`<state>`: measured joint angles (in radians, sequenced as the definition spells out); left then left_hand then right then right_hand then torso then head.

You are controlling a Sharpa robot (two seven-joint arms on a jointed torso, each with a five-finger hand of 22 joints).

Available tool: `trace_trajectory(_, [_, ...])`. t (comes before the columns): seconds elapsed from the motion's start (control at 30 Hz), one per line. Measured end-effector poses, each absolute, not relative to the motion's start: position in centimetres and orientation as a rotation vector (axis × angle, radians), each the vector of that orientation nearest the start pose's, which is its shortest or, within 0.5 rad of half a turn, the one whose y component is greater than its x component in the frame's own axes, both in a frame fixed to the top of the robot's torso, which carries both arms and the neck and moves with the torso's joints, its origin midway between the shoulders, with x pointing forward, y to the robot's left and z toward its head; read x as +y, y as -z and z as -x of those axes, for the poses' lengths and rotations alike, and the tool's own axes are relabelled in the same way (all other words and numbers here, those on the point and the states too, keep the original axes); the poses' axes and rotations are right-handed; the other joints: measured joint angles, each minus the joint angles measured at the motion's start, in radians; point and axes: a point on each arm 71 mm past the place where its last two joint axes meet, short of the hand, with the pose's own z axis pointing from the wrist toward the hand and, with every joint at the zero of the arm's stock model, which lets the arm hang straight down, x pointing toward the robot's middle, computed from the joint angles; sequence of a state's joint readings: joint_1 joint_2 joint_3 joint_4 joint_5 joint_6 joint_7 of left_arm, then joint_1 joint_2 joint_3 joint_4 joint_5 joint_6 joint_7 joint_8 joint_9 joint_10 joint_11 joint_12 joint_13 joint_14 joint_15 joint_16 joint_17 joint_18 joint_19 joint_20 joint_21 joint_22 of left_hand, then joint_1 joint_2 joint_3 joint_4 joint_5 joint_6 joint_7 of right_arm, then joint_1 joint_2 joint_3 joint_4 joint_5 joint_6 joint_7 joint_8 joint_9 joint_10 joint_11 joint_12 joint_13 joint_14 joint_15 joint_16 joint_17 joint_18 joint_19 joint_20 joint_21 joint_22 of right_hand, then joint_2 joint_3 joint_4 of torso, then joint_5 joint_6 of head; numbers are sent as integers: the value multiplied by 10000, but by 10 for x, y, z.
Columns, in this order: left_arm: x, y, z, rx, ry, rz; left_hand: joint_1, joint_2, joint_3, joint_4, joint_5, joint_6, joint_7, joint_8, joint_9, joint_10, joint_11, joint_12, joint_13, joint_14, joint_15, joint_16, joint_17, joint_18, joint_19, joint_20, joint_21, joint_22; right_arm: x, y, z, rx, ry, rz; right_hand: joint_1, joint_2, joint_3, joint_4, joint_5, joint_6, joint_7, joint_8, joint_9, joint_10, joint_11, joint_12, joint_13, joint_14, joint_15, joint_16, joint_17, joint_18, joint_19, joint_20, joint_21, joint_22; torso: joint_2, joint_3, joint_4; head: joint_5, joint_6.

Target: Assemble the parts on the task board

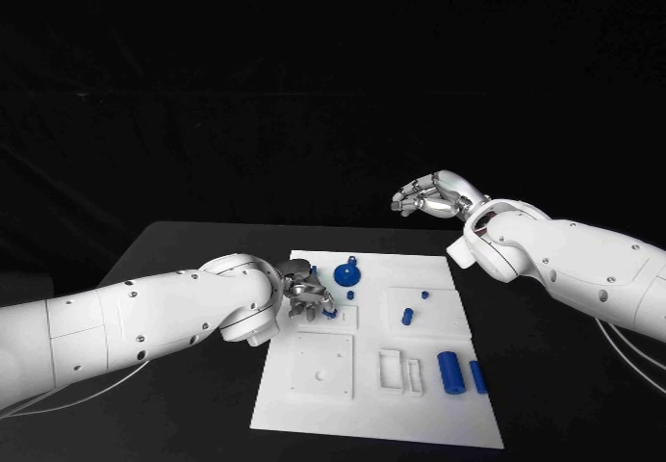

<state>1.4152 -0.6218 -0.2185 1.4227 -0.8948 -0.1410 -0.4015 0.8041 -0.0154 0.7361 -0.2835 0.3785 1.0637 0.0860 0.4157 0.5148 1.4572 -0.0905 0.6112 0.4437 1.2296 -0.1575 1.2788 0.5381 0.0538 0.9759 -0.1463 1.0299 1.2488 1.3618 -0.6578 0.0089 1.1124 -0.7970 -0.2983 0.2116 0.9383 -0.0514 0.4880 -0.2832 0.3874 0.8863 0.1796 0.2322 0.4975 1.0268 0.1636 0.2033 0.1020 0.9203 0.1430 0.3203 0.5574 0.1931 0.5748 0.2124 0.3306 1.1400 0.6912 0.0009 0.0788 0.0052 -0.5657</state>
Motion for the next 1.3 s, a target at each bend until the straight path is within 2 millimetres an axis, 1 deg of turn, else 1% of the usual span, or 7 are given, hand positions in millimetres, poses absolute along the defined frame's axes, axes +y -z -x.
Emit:
trace_trajectory(0.03, [137, 175, -513, 20880, 6237, 2327, -10, -10, 3, 3, 0, 1, -1, 0, 1, 9, -9, 27, 25, 42, -26, 0, 0, 0, 1, -1, 0, 8, -229, 95, -582, 14339, -10018, -3369, 0, 0, 0, 0, 28, 0, 0, 0, -6, 29, -29, 0, -8, 0, 0, 0, -7, 0, -18, 18, 0, 0, 0, -2, 0, 0, -13])
trace_trajectory(0.13, [137, 177, -514, 20802, 6160, 2312, -65, -65, 19, 18, 0, 18, -18, 59, 5, 12, -12, 75, 59, 24, -44, 67, 0, -1, 0, 0, 0, 21, -228, 95, -582, 14339, -10031, -3362, 0, 0, -38, -38, 50, 0, 0, 20, -34, 86, -11, -77, -51, 35, 33, 0, -36, 0, -72, 72, -58, 0, -1, -4, 1, -14, -36])
trace_trajectory(0.53, [136, 180, -516, 20668, 5966, 2241, -77, -77, 25, 23, 0, 53, -53, 76, 140, -24, -47, 76, 85, 23, -48, 67, -1, 0, 0, 0, 37, 32, -225, 94, -580, 14356, -10124, -3309, -38, -40, -67, -12, 127, 0, -1, 49, -63, 121, -50, -117, -115, 36, 33, -38, -72, 1, -125, 55, -57, 18, -12, -4, 6, -38, -88])
trace_trajectory(0.57, [136, 180, -516, 20674, 5950, 2229, -76, -77, 25, 23, -1, 53, -53, 76, 141, -25, -47, 115, 90, 23, -48, 67, -1, 0, 0, 0, 37, 32, -225, 94, -580, 14356, -10123, -3310, -38, -40, -67, -13, 127, 1, -1, 49, -63, 168, -31, -117, -115, 64, 5, -38, -72, 1, -125, 55, -57, 22, -13, -4, 5, -38, -96])
trace_trajectory(0.93, [136, 183, -518, 20748, 5769, 2123, -74, -77, 57, 57, -41, 53, -53, 47, 156, -28, -43, 163, 136, 24, -50, 114, -13, 0, -1, 0, 37, 60, -224, 94, -580, 14366, -10150, -3296, -37, -40, -94, 15, 167, 1, -3, 49, -84, 170, -29, -155, -138, 65, 5, -38, -82, 1, -125, 54, -57, 33, -18, -4, 5, -42, -130])
trace_trajectory(1.0, [135, 184, -517, 20769, 5764, 2094, -73, -78, 57, 58, -42, 54, -54, 17, 407, -28, -43, 199, 135, 51, -77, 115, -13, 0, -1, 0, 37, 60, -224, 94, -580, 14368, -10158, -3292, -37, -40, -95, 16, 167, 2, -3, 49, -84, 170, -29, -155, -148, 65, 4, -37, -82, 1, -155, 84, -57, 33, -18, -4, 5, -43, -134])
trace_trajectory(1.3, [135, 184, -517, 20854, 5728, 1936, -67, -83, 54, 61, -82, 54, -54, 37, 571, -58, -71, 199, 157, 37, -95, 151, -22, 0, -1, 0, 37, 71, -224, 94, -580, 14374, -10152, -3297, -37, -40, -95, 16, 203, 3, -4, 49, -95, 173, -31, -190, -160, 64, 4, -37, -91, 1, -161, 89, -57, 43, -18, -4, 6, -38, -159])
